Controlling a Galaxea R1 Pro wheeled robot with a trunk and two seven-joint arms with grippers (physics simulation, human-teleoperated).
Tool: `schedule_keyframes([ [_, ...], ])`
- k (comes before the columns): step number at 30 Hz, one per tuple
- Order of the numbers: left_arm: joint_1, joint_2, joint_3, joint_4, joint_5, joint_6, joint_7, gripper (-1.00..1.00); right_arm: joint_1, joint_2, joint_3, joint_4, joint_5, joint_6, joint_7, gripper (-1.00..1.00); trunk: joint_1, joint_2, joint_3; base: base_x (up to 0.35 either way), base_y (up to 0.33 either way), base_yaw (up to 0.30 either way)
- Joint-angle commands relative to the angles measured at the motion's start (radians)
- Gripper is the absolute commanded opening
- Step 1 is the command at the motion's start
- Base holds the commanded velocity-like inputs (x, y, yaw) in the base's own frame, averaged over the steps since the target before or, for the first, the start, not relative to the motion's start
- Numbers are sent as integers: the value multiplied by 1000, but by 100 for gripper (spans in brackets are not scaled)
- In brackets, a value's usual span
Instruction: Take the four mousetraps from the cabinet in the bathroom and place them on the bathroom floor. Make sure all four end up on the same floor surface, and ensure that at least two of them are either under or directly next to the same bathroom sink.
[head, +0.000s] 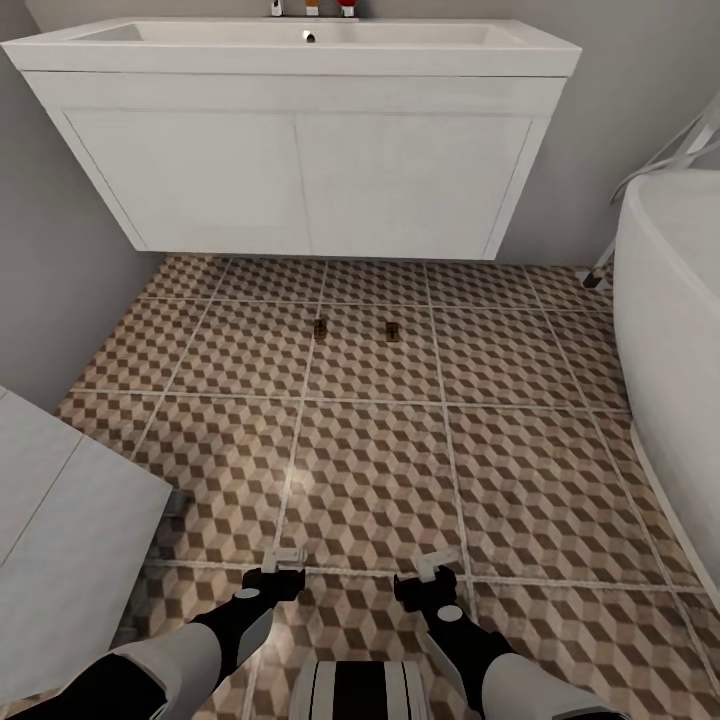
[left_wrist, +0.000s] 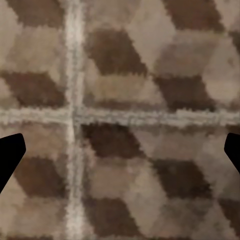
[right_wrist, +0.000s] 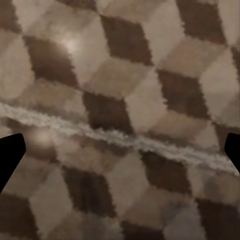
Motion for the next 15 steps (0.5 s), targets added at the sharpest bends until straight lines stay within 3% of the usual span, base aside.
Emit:
schedule_keyframes([
  [1, 0, 0, -9, 1, 7, -3, 3, 100, -1, 0, 7, 1, 5, -1, -9, 100, 0, 0, -1, 0, 0, 0],
  [15, 0, 0, -9, 1, 7, -3, 5, 100, -1, 0, 7, 1, 5, 3, -9, 100, 0, 0, -1, 0, 0, 0],
])
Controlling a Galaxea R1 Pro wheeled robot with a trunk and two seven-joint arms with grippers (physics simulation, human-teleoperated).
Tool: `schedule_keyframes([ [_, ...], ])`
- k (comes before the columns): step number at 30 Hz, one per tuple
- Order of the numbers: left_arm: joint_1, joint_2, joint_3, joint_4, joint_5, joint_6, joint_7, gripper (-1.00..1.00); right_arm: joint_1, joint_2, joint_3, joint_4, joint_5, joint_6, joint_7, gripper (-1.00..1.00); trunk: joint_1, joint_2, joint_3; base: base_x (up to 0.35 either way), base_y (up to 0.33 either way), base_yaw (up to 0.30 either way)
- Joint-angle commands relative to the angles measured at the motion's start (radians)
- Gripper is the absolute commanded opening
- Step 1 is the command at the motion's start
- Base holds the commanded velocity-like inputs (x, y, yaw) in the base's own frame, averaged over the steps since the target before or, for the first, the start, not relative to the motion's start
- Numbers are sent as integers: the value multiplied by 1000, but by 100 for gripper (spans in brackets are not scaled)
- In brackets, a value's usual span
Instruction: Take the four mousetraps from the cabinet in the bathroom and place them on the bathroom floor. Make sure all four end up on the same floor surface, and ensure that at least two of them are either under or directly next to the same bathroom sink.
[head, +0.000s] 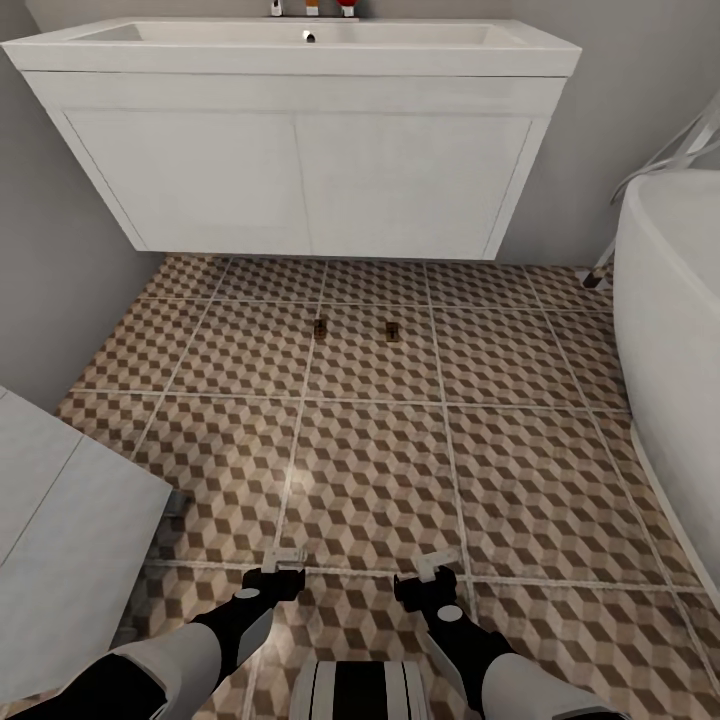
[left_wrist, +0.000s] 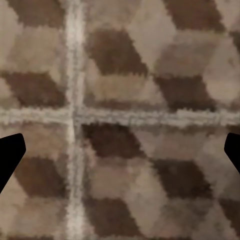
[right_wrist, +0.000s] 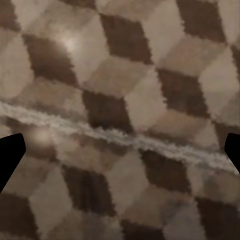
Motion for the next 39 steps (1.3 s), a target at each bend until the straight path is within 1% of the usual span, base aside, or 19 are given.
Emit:
schedule_keyframes([
  [1, 0, 0, -9, 1, 7, -3, 4, 100, -1, 0, 7, 1, 5, -1, -9, 100, 0, 0, -1, 0, 0, 0],
  [6, 0, -2, -9, 1, 8, -4, 11, 100, -1, 0, 7, 1, 6, -4, -8, 100, 0, 0, -1, 0, 0, 0],
  [28, 0, -2, -9, 1, 7, -5, 8, 100, -1, 0, 7, 1, 6, -9, -8, 100, -10, 5, 84, 0, 0, 0],
  [39, 0, -2, -9, 1, 7, -5, 7, 100, -1, 0, 13, 1, 6, -11, -6, 100, -15, 7, 127, 0, 0, 0],
])
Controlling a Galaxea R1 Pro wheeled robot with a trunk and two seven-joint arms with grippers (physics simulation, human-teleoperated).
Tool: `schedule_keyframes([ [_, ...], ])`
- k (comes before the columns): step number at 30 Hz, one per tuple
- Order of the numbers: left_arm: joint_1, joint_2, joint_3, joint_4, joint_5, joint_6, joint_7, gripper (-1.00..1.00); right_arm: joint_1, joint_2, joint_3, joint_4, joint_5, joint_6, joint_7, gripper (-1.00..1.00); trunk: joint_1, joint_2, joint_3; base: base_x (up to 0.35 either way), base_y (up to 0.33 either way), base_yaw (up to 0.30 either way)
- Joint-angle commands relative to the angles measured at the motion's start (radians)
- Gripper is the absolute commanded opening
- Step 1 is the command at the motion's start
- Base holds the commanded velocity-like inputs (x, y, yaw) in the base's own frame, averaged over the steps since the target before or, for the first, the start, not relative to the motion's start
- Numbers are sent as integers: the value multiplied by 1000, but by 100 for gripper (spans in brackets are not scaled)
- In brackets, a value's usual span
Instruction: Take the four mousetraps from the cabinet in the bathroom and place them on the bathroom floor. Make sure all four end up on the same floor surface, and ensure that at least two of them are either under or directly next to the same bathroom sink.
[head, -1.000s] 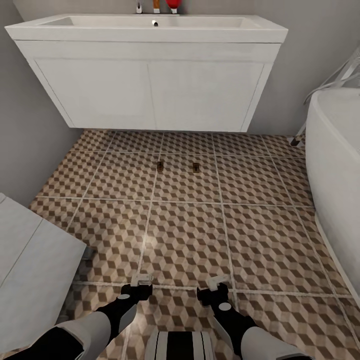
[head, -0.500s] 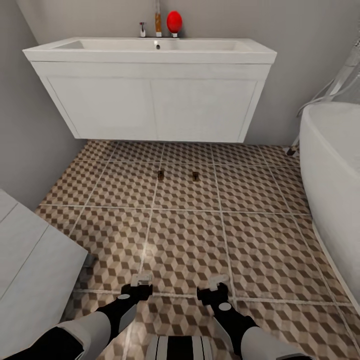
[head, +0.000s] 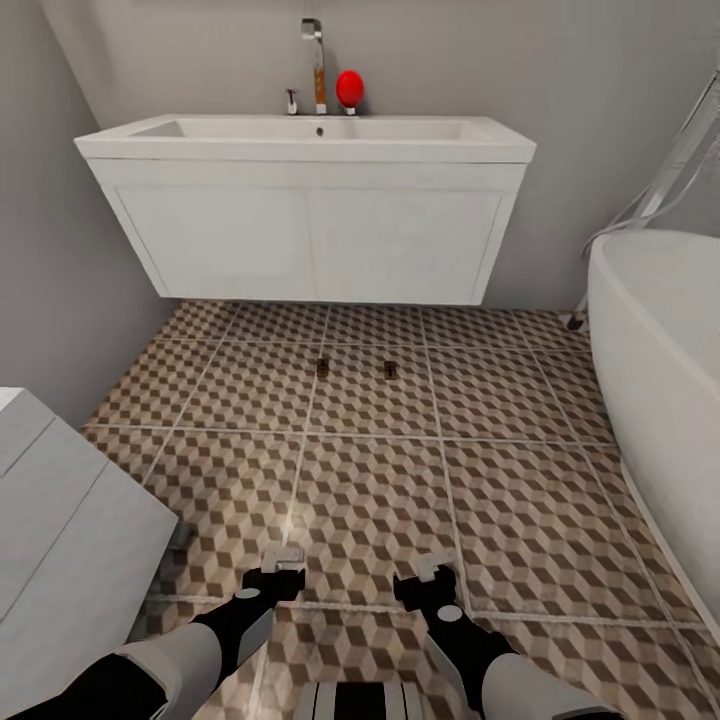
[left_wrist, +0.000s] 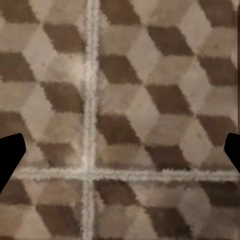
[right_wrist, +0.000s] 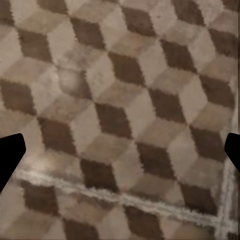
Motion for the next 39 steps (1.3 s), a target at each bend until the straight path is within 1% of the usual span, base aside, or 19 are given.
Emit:
schedule_keyframes([
  [1, 0, 0, -8, 1, 7, -3, 4, 100, -1, 0, 8, 1, 5, -1, -9, 100, -1, 0, 3, 0, 0, 0],
  [22, 0, 0, -8, 1, 9, -3, 7, 100, -1, 0, 4, 1, 5, -2, -9, 100, -10, 5, 85, 0, 0, 0],
  [39, 0, 1, -7, 1, 12, -2, 1, 100, -1, 0, 2, 1, 6, -4, -22, 100, -18, 9, 150, 0, 0, 0],
])
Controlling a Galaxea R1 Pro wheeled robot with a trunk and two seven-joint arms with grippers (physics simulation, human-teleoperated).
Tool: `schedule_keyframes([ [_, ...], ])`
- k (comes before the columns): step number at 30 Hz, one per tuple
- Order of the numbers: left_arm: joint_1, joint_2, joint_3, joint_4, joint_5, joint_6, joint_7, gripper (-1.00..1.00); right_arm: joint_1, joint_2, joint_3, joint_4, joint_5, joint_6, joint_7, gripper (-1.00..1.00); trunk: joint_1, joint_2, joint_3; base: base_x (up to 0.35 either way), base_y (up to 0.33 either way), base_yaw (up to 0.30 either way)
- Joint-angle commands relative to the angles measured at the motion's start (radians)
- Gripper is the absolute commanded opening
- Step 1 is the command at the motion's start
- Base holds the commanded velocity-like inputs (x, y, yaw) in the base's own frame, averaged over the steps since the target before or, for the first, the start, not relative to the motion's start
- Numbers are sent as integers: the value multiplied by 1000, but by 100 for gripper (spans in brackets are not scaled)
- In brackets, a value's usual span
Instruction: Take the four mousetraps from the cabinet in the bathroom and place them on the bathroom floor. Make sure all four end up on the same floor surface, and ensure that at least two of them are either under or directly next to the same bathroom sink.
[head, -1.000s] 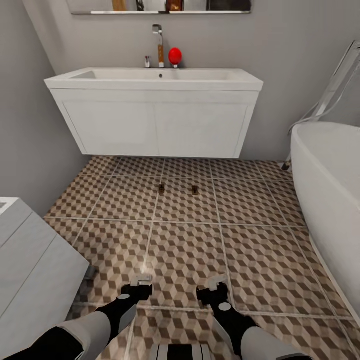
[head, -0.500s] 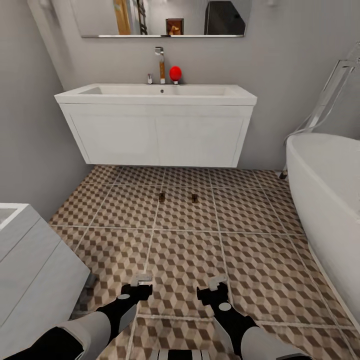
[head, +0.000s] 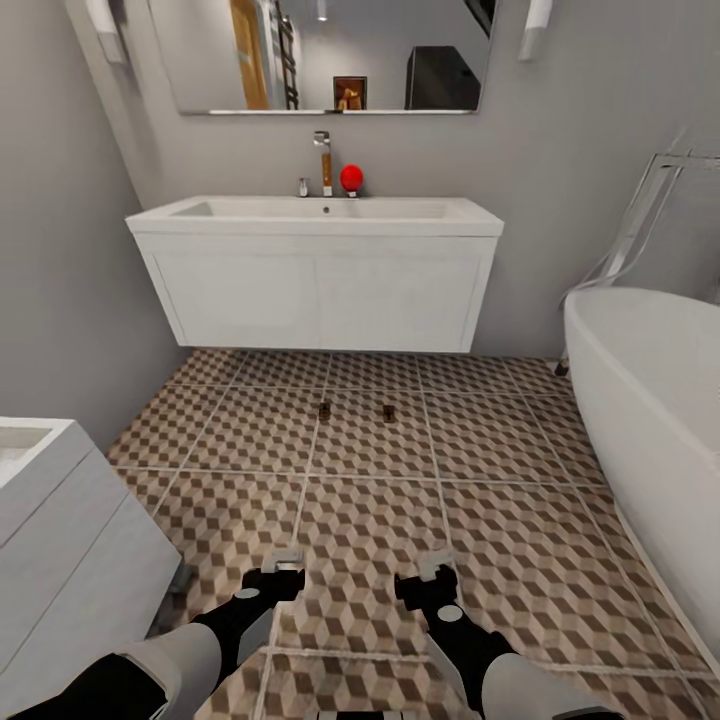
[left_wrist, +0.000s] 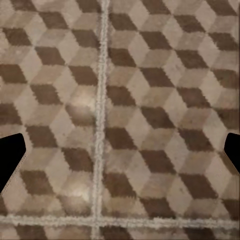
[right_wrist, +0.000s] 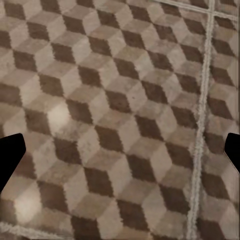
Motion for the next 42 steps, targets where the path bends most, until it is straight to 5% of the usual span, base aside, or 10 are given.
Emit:
schedule_keyframes([
  [1, 0, 0, -8, 1, 7, -3, 3, 100, -1, 0, 7, 1, 5, 0, -9, 100, -1, 0, 3, 0, 0, 0],
  [26, 0, 1, -5, 2, 12, -3, 0, 100, -1, 0, -76, 3, 2, 0, -11, 100, -12, 6, 100, 0, 0, 0],
  [42, 0, -4, -1, 2, 15, -4, -4, 100, -1, 0, -85, 11, 2, -1, -11, 100, -19, 10, 162, 0, 0, 0],
])
